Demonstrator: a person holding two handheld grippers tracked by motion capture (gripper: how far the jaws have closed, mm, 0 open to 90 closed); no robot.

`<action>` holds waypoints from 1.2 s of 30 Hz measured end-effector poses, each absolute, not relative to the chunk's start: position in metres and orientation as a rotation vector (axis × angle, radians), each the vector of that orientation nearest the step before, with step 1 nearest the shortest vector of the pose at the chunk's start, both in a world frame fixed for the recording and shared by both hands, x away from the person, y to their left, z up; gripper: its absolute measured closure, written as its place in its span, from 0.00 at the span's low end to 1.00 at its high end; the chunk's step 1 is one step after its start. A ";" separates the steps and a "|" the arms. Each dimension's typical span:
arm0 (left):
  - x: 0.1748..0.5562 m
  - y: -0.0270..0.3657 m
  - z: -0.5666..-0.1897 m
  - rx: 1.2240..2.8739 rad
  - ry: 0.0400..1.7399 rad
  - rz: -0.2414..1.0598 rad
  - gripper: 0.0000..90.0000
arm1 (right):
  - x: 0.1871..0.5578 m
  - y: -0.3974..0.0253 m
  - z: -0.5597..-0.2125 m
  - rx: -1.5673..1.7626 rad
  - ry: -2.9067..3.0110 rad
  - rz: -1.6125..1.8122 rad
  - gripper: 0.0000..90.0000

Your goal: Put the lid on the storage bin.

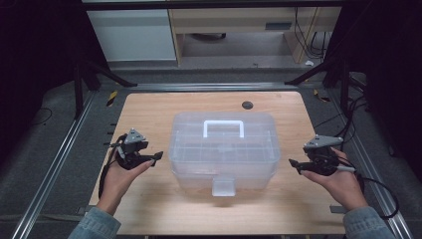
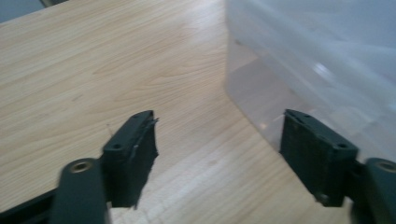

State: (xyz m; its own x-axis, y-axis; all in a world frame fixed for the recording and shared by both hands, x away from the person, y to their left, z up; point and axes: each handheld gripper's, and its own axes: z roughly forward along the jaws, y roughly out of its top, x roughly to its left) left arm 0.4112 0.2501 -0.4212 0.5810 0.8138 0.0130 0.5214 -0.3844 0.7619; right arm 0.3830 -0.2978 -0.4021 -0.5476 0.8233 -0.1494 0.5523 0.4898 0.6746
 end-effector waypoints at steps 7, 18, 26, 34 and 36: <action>0.432 0.254 -0.434 2.126 1.168 0.528 0.06 | 0.407 -0.300 -0.409 1.239 2.209 0.771 0.23; 0.455 0.267 -0.457 2.143 1.150 0.536 0.05 | 0.440 -0.304 -0.439 1.390 2.156 0.754 0.21; 0.478 0.270 -0.479 2.166 1.213 0.541 0.06 | 0.464 -0.309 -0.458 1.437 2.130 0.713 0.26; 0.492 0.270 -0.491 2.124 1.248 0.582 0.06 | 0.489 -0.312 -0.477 1.482 2.113 0.729 0.23; 0.497 0.271 -0.497 2.104 1.264 0.574 0.06 | 0.494 -0.312 -0.479 1.494 2.100 0.751 0.22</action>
State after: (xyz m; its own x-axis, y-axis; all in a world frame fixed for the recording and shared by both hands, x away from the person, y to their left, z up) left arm 0.4971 0.2707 -0.4965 0.4498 0.8916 0.0526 0.6266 -0.3570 0.6928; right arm 0.4940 -0.3122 -0.4787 -0.3095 0.9496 -0.0499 0.7024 0.2636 0.6611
